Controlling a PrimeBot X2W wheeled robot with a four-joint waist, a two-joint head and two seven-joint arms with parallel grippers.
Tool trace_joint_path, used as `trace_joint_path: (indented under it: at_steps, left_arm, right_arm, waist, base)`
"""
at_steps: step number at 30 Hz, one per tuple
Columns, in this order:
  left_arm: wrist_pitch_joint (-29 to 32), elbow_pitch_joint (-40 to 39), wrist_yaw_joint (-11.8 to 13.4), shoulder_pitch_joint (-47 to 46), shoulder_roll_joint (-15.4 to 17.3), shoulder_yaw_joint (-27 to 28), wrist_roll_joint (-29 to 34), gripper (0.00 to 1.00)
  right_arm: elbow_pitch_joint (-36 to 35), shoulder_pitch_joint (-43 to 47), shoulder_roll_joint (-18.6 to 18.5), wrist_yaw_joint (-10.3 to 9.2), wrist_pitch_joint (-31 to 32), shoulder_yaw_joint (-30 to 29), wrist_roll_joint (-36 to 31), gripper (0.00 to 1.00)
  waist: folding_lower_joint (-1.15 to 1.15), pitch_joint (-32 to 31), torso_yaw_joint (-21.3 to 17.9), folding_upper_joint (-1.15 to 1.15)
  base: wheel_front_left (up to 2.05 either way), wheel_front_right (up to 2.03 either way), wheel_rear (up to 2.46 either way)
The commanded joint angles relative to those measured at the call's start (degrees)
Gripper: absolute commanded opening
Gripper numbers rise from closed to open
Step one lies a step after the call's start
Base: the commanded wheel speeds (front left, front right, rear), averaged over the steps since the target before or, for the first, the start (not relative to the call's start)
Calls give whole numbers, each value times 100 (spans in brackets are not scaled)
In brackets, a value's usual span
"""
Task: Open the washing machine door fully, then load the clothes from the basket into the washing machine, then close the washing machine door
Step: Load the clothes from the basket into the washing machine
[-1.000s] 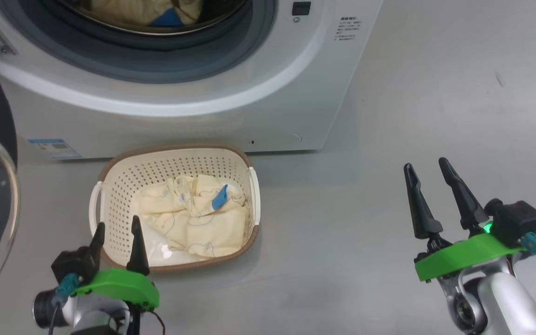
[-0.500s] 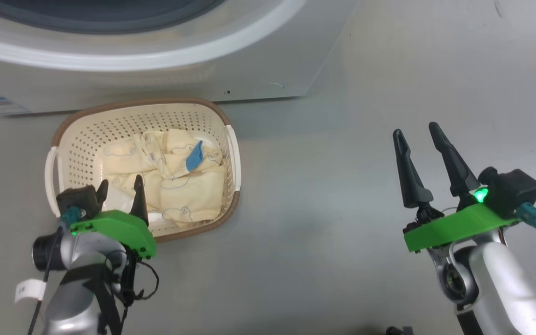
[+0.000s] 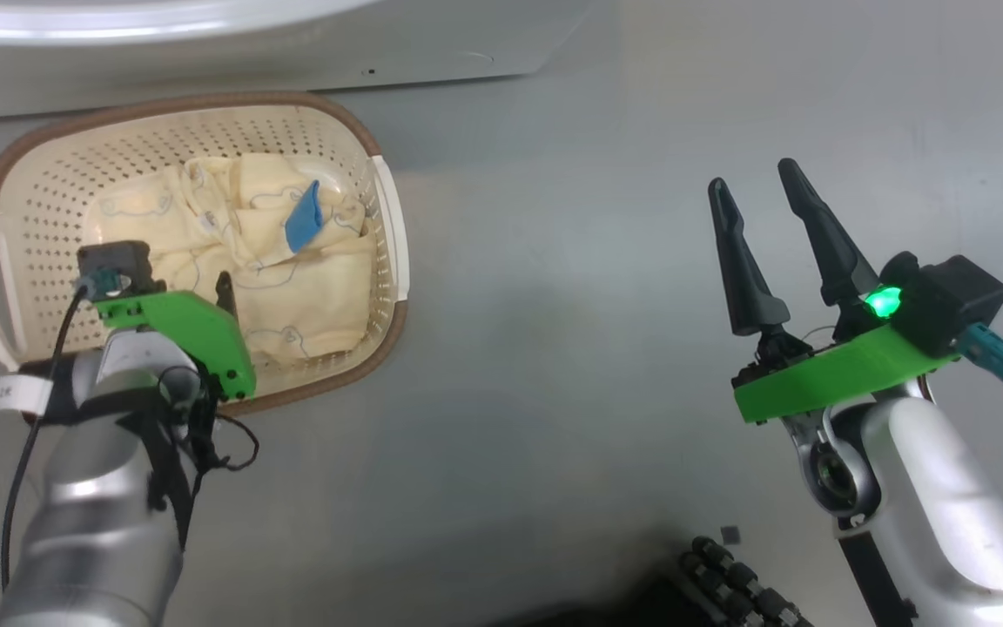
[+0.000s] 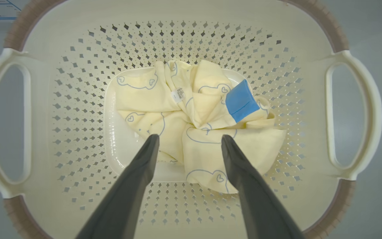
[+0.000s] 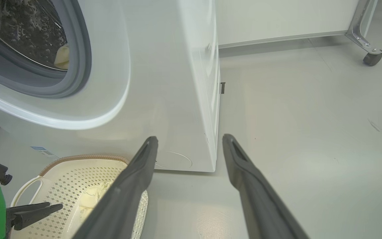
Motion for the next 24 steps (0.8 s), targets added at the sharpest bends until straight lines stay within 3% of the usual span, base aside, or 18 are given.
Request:
trace_joint_path:
  at_steps: [1, 10, 24]
  left_arm:
    - [-4, -7, 32, -28, 193, 113, 13, 100]
    - [67, 628, 132, -707, 245, 221, -180, 100]
    - [14, 883, 222, -1220, 447, 219, -291, 100]
  right_arm:
    - [-160, 13, -15, -16, -54, 122, 45, 100]
    - [-185, -175, -74, -16, -54, 172, 78, 100]
    - [-336, -212, -134, -16, -54, 91, 94, 100]
  waist:
    - [-2, 228, -122, 0]
    - [-2, 825, -299, 0]
    - [-2, 1386, -465, 0]
  base:
    - [0, 0, 0]
    - [0, 0, 0]
    - [0, 0, 0]
